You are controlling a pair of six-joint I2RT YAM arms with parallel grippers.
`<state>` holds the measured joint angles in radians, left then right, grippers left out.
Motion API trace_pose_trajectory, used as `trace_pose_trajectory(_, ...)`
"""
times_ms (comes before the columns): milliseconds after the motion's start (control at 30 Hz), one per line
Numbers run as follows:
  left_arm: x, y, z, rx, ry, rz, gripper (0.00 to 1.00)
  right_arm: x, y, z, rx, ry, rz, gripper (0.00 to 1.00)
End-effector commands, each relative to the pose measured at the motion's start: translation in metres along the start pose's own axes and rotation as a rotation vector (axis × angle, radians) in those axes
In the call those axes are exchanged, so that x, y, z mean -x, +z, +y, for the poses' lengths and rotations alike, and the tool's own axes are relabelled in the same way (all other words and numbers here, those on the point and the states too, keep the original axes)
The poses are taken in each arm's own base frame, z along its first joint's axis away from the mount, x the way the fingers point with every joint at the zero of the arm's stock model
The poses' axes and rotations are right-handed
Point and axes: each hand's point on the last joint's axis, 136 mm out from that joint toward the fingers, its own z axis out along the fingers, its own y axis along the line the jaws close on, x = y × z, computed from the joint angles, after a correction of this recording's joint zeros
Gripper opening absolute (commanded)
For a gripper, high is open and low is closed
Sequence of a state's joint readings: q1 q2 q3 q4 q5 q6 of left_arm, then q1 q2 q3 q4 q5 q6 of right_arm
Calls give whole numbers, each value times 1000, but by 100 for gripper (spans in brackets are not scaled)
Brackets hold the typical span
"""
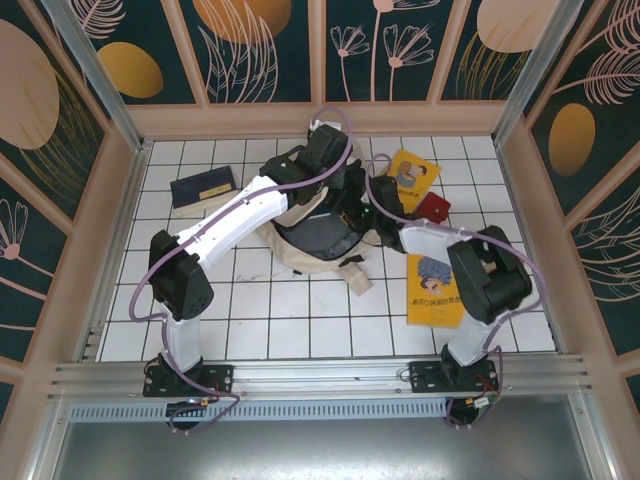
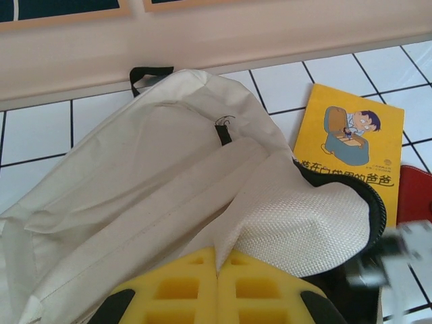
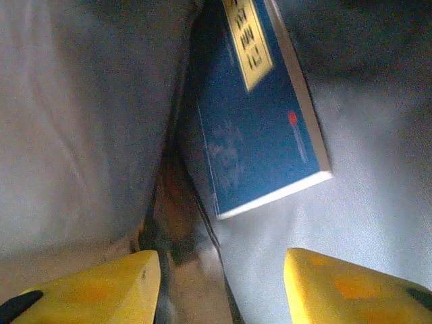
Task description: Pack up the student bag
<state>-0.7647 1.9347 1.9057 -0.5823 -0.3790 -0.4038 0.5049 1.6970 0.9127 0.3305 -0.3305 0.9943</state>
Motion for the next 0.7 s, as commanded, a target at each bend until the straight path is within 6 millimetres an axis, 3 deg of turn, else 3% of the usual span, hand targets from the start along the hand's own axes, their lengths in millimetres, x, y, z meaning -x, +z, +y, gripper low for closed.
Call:
trace_pose_trajectory(0, 9, 1, 9, 22, -59, -45, 0, -19, -30, -2, -15, -15, 23, 52)
trace_pose_trajectory(167, -19, 8, 19, 38, -58, -6, 0, -25, -81, -24, -170, -157, -68, 52)
trace_pose_trajectory(433, -103, 21, 15, -70, -56, 179, 0, 23, -169, -91, -513, -157, -318, 58)
trace_pose_trajectory(533, -124, 18, 36, 5, -39, 213, 0, 42, -195, -129, -639, -82, -366, 59)
trace_pose_trajectory(667, -136, 5, 58, 57, -20, 227, 0, 55, -219, -163, -758, -32, -391, 62)
